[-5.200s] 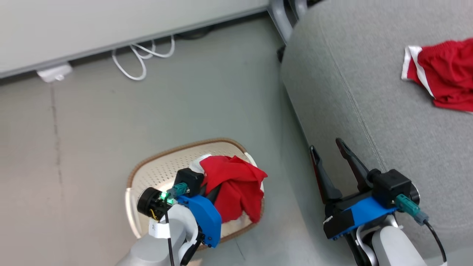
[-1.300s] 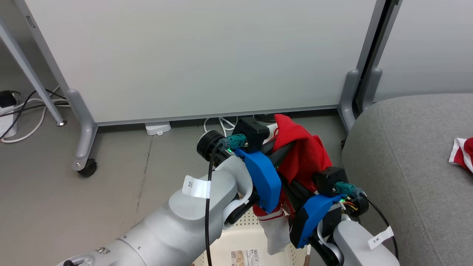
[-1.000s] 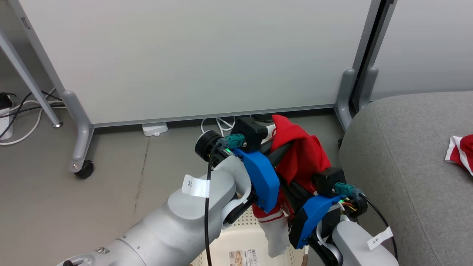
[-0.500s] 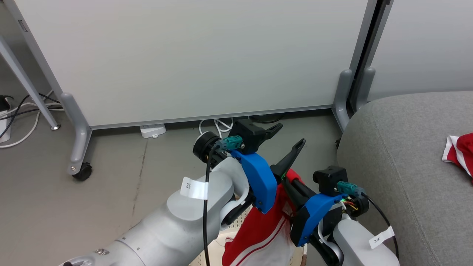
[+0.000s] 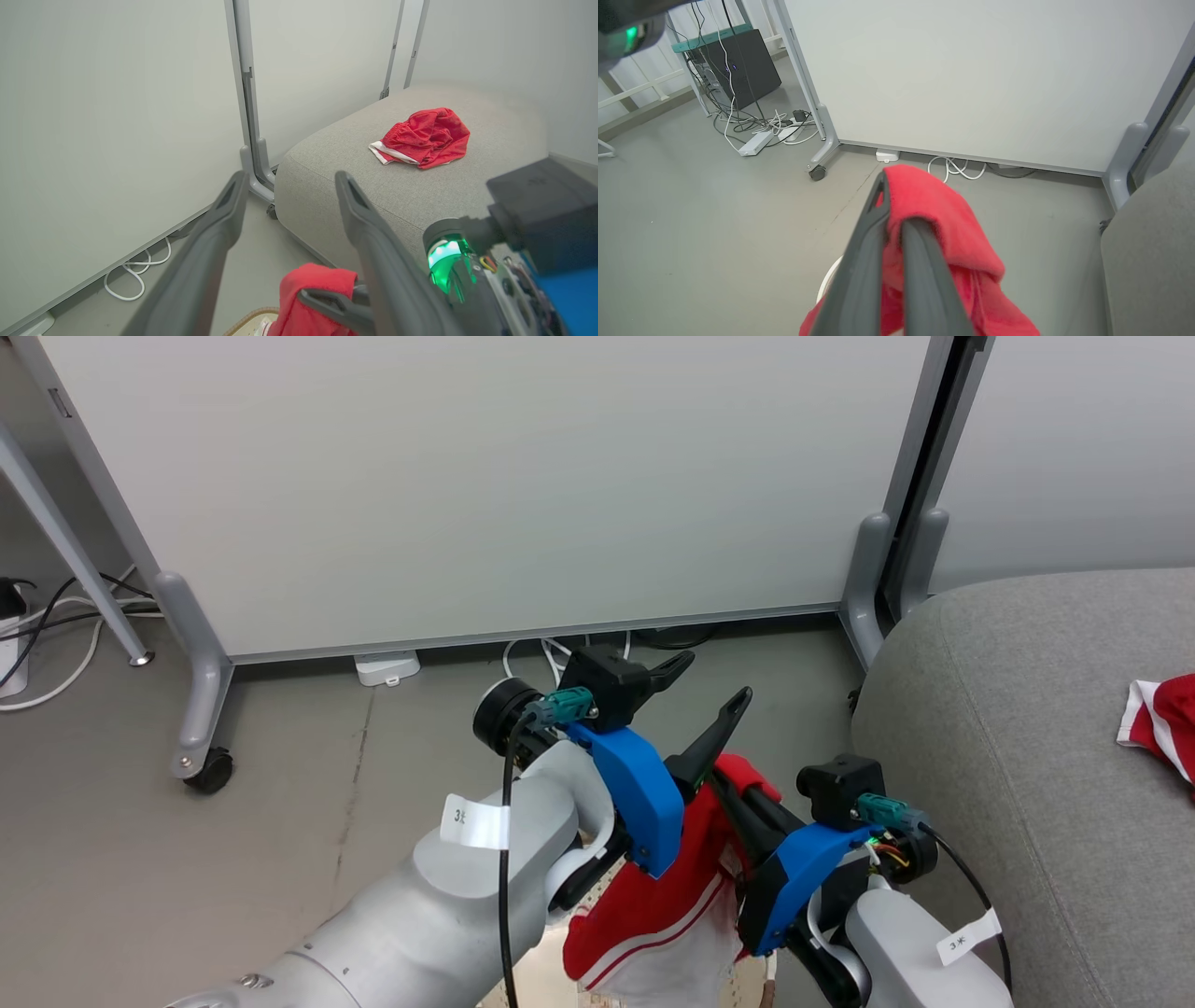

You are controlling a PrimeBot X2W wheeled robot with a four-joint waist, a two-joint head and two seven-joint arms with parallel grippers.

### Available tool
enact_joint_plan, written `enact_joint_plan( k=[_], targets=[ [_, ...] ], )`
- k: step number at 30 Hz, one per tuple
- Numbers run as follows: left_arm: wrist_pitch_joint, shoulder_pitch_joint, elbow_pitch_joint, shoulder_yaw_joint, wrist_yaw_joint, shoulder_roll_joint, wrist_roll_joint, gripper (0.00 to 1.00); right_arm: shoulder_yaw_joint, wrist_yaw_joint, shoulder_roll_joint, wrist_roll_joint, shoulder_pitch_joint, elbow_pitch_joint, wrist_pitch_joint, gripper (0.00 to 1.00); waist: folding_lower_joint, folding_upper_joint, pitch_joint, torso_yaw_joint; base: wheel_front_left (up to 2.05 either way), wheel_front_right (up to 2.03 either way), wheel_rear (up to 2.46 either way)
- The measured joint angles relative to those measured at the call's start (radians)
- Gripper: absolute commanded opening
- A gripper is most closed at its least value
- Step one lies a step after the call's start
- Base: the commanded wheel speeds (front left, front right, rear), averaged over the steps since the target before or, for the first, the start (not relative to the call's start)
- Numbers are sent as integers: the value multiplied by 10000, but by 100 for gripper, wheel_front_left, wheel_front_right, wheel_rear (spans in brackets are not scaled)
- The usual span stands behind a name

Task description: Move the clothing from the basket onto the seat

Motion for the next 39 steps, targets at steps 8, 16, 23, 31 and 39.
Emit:
enact_joint_plan(
  k=[8, 16, 23, 31, 39],
  targets=[
    [-119, 653, -282, 1250, 75, 2, 855, 100, -236, 0, 0, -167, -4, -36, -42, 0, 0, 1, 46, 50, 0, 0, 0],
    [-121, 2685, -1616, 3547, 278, 485, 3049, 100, -598, 0, 0, -514, 42, -360, -33, 0, 0, 0, 87, 100, 0, 0, 0],
    [-119, 4696, -2510, 5325, 268, 834, 4489, 100, -779, 0, 0, -640, 266, -826, 132, 0, 0, 0, 113, 10, 0, 0, 0],
    [-121, 6212, -3120, 7237, 213, 995, 5563, 100, -1037, 0, 0, -798, 655, -1292, 247, 0, 0, 0, 97, -46, 0, 0, 0],
    [-121, 6992, -3542, 8433, 88, 823, 6251, 100, -1193, 0, 0, -945, 944, -1739, 431, 0, 0, 1, 106, -93, 0, 0, 0]
  ],
)
